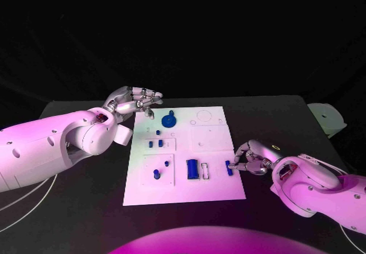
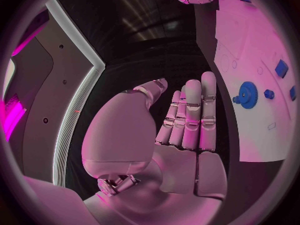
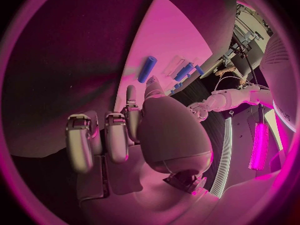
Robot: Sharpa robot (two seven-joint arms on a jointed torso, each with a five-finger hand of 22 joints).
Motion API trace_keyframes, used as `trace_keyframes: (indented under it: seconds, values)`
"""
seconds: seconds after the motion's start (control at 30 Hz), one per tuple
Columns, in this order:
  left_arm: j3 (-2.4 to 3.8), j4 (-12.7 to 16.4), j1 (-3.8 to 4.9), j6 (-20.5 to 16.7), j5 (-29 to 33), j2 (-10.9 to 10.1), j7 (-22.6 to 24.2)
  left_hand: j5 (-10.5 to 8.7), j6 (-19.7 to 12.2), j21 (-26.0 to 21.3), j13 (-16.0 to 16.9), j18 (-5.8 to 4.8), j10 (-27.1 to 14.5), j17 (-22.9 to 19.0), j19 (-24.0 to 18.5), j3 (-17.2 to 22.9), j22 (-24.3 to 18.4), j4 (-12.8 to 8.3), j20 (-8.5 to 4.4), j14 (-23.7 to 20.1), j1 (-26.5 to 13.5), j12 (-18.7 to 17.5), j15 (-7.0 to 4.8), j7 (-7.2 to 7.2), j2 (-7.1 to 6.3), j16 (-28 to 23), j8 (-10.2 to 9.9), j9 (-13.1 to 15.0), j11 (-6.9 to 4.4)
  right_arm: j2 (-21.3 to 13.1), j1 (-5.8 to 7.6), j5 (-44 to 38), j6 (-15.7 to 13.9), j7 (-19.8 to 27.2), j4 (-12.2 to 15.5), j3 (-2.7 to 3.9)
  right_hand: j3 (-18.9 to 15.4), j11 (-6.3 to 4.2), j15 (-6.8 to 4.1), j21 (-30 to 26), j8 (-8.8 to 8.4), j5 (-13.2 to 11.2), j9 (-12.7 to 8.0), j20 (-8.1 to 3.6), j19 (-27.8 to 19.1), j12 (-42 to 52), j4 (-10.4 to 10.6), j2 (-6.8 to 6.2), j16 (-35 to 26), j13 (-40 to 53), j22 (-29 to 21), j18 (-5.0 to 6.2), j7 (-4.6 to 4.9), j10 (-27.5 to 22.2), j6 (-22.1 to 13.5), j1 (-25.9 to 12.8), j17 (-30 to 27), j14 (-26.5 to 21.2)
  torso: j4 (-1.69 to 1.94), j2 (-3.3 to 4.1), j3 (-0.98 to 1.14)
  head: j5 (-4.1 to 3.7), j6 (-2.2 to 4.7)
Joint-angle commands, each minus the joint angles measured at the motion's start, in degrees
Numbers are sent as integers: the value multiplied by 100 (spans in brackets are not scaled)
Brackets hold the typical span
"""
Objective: Assemble the parts on the task board
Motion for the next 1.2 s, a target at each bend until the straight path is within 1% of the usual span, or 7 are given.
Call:
trace_keyframes:
  seconds: [0.03,0.5,0.87,0.93,1.03,1.1,1.2]
  values:
    - [2,13,4,97,0,3,36,9,-48,-28,8,86,-43,-7,-16,18,-6,24,28,-29,-14,21,-1,-3,25,19,-10,-8,-12,52,-46,-78,216,-83,16,-6,-32,-3,36,25,-31,33,-7,44,588,-32,-8,7,5,-477,1506,-39,4,26,37,-20,1078,495,-8,6,-3,13,-15]
    - [1,10,4,102,0,5,33,9,-48,-28,8,86,-43,-7,-16,18,-6,24,28,-29,-14,21,-1,-3,25,19,-10,-8,-12,218,-125,-65,313,-115,-26,-11,4,-26,20,25,-47,103,-27,40,588,-54,-30,57,8,-488,1506,-39,-23,20,91,95,1085,496,2,-5,-3,29,-29]
    - [1,12,4,101,0,4,31,9,-48,-28,8,86,-43,-7,-16,18,-6,24,28,-29,-14,21,-1,-3,25,19,-10,-8,-12,359,-171,-218,443,-157,-208,-14,103,-54,-6,25,-90,219,-60,20,588,-68,-49,108,7,-489,1506,-39,-53,17,138,371,1088,496,-8,2,1,43,-33]
    - [1,13,4,101,0,3,29,9,-48,-28,8,86,-43,-7,-16,18,-6,24,28,-29,-14,21,-1,-3,25,19,-10,-8,-12,391,-181,-302,471,-173,-232,-14,319,-78,-30,25,-122,-151,-83,-3,588,-77,-80,173,9,-487,1506,-39,-77,13,165,684,1094,497,-6,3,2,41,-35]
    - [1,13,4,101,-1,1,25,9,-48,-28,8,86,-43,-7,-16,18,-6,24,28,-29,-14,21,-1,-3,25,19,-10,-8,-12,426,-196,-423,516,-206,-248,-14,567,-98,-49,25,-153,-37,-105,-20,588,-97,-162,159,9,-493,1506,-39,-100,0,182,1004,1096,497,-1,1,3,39,-38]
    - [1,13,4,105,-2,1,21,9,-48,-28,8,86,-43,-7,-16,18,-6,24,28,-29,-14,21,-1,-3,25,19,-10,-8,-12,440,-201,-492,540,-232,-250,-14,810,-104,-53,25,-176,-16,-123,-30,588,-112,-180,89,7,-495,1506,-39,-105,-7,205,1184,1096,497,-4,-4,0,39,-42]
    - [1,15,4,110,-5,-1,13,9,-48,-28,8,86,-43,-7,-16,18,-6,24,28,-29,-14,21,-1,-3,25,19,-10,-8,-12,449,-206,-553,560,-265,-246,-15,1020,-104,-53,25,-187,38,-127,-31,588,-123,-161,23,5,-498,1506,-39,-104,-9,216,1249,1094,496,-8,-3,-3,42,-46]
